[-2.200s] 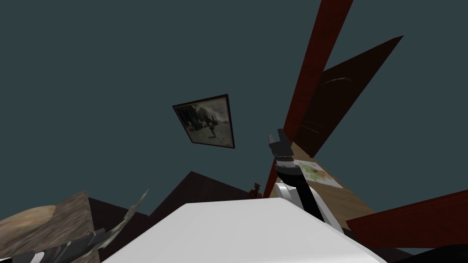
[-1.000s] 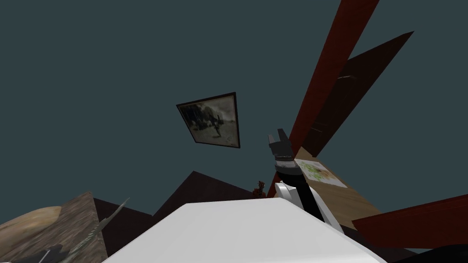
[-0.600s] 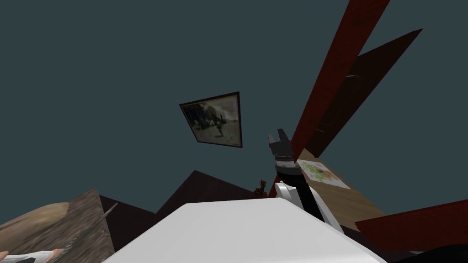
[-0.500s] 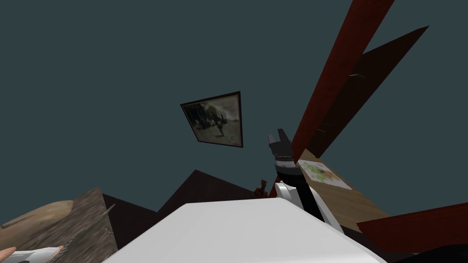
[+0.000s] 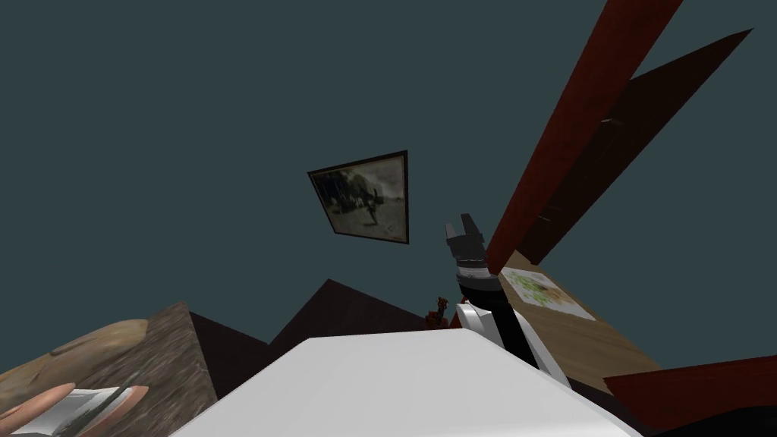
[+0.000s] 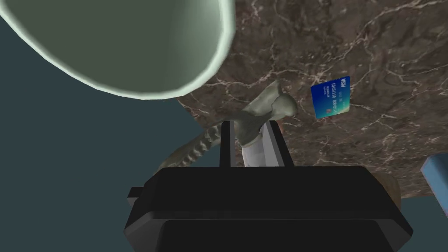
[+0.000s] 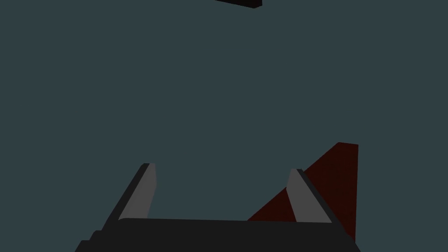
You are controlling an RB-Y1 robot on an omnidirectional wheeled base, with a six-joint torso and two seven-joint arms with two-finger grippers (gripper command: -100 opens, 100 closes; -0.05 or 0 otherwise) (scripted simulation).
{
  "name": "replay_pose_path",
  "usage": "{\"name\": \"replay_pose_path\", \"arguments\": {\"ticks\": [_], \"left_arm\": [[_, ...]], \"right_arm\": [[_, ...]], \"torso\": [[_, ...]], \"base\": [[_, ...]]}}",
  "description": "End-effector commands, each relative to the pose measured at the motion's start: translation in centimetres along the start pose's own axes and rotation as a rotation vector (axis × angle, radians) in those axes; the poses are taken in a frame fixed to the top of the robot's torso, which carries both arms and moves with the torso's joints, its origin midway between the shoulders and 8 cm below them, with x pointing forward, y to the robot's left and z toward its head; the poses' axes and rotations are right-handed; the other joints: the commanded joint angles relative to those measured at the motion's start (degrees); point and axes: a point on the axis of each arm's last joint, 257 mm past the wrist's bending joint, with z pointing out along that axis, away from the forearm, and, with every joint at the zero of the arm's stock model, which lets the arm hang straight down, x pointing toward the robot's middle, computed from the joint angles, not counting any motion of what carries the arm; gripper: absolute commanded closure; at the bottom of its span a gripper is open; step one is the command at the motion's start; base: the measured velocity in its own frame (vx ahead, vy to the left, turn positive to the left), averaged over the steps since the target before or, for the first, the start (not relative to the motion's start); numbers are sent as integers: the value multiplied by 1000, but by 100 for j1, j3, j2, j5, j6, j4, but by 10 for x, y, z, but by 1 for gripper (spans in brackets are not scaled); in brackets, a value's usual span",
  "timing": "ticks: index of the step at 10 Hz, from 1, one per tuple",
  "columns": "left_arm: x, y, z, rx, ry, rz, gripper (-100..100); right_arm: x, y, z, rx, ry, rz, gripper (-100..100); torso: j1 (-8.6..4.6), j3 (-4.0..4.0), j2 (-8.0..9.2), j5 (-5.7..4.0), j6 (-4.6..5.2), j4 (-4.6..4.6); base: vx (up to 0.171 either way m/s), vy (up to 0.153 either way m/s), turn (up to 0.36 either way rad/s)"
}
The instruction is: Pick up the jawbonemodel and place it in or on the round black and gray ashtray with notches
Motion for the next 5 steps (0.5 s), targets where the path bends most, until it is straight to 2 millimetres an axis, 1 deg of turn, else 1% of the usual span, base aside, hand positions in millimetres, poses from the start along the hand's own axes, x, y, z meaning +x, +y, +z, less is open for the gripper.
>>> {"name": "replay_pose_path", "arguments": {"ticks": [1,2,3,4,5], "left_arm": [[11,9,-2,-4,22,-50,100],[8,15,-6,-18,13,-54,100],[17,24,-9,-28,26,-97,100],[16,25,-10,-29,25,-98,100],[25,33,-12,-38,38,-138,100]], "right_arm": [[0,0,0,0,0,0,0],[0,0,0,0,0,0,0],[0,0,0,0,0,0,0],[0,0,0,0,0,0,0],[0,0,0,0,0,0,0]], "torso": [[0,0,0,0,0,0],[-2,3,5,-1,-9,0],[-6,2,4,-3,-3,1],[-10,3,5,-3,-11,0],[-13,1,2,-4,-4,0]], "base": [[-31,26,91],[-26,15,66],[-26,11,88],[-21,4,50],[-27,2,66]]}}
